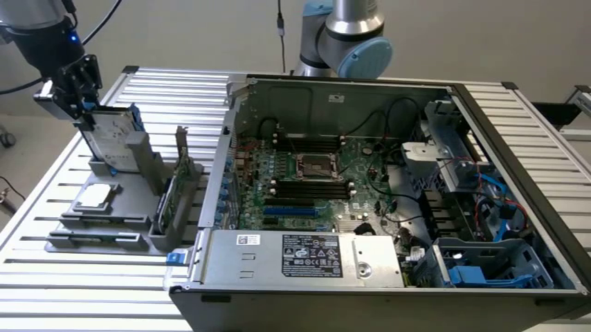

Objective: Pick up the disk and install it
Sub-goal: 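Pick up the disk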

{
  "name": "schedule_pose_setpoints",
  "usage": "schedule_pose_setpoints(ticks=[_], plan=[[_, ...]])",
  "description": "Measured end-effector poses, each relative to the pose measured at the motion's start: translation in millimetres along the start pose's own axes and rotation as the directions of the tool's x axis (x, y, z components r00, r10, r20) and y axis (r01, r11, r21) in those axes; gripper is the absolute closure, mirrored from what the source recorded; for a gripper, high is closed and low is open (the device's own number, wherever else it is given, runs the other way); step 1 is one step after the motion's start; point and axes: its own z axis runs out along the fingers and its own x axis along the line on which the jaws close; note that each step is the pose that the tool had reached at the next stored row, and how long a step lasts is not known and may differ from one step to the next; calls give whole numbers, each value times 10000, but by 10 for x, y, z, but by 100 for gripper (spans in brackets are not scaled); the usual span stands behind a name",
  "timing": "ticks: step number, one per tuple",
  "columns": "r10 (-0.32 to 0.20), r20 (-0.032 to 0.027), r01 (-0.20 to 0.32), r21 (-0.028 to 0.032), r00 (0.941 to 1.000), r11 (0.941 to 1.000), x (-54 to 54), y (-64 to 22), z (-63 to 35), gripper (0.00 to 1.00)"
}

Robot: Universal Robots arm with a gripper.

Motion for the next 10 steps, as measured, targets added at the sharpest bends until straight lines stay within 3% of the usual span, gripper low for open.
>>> schedule_pose_setpoints(ticks=[10], plan=[[5, -65, -5, 0, 10000, 10000, -1, 0, 0, 52]])
